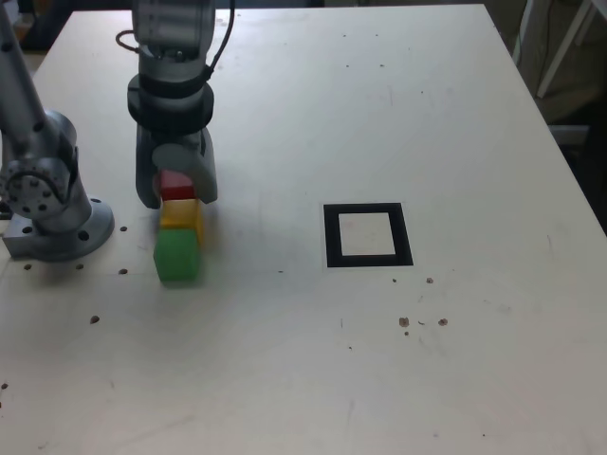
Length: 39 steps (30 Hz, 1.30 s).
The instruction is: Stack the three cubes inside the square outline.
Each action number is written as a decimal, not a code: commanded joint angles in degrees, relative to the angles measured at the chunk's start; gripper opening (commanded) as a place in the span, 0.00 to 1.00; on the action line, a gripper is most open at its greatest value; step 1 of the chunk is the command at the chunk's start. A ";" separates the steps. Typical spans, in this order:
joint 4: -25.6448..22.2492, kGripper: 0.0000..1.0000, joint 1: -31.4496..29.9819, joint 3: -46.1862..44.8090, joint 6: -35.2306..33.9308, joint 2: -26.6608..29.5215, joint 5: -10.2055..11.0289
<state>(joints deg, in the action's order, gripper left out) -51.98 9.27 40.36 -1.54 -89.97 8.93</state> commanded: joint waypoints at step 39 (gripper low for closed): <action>-20.49 0.33 -11.59 40.91 0.09 -15.55 -1.74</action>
<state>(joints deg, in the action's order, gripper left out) -72.24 -1.43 80.22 -0.89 -104.32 7.34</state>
